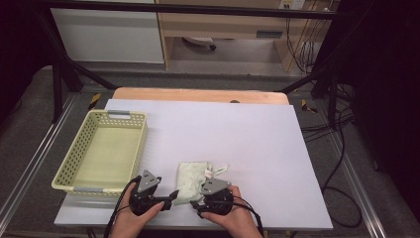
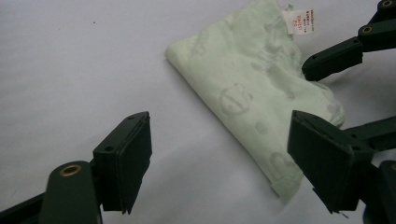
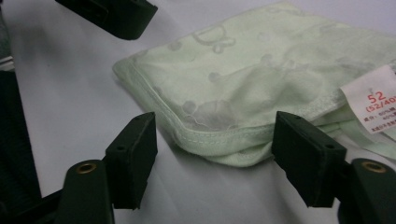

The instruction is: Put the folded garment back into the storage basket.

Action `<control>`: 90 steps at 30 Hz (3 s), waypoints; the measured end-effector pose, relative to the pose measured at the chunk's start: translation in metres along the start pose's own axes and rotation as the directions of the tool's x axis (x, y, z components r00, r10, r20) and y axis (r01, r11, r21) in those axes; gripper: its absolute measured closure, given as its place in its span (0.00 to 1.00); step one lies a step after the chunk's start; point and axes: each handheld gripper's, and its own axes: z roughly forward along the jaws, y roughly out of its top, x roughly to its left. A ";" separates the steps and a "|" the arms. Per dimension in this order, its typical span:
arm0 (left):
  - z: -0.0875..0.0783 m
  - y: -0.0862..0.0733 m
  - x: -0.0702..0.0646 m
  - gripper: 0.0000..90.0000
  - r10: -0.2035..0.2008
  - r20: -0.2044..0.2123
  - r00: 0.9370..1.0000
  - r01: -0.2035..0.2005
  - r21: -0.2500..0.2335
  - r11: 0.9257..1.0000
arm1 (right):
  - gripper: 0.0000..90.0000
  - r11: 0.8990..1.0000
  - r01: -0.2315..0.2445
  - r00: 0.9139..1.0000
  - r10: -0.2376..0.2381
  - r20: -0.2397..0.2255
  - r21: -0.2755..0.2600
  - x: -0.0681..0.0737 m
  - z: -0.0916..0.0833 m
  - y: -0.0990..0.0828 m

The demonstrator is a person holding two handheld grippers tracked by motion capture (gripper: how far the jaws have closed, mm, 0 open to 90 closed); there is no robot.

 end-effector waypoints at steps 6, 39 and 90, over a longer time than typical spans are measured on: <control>-0.001 -0.001 -0.002 0.24 -0.039 -0.007 0.999 0.039 -0.005 0.999 | 0.61 1.000 0.027 0.999 -0.027 0.020 -0.006 -0.003 -0.002 -0.001; 0.048 0.058 0.009 0.27 -0.035 0.024 0.999 0.036 -0.021 0.999 | 0.97 0.999 -0.042 0.992 0.046 -0.117 0.032 -0.001 -0.015 -0.007; 0.065 0.033 0.008 0.83 -0.042 0.104 0.994 0.034 0.069 0.997 | 0.96 0.999 -0.031 0.993 0.034 -0.116 0.032 0.000 -0.014 -0.007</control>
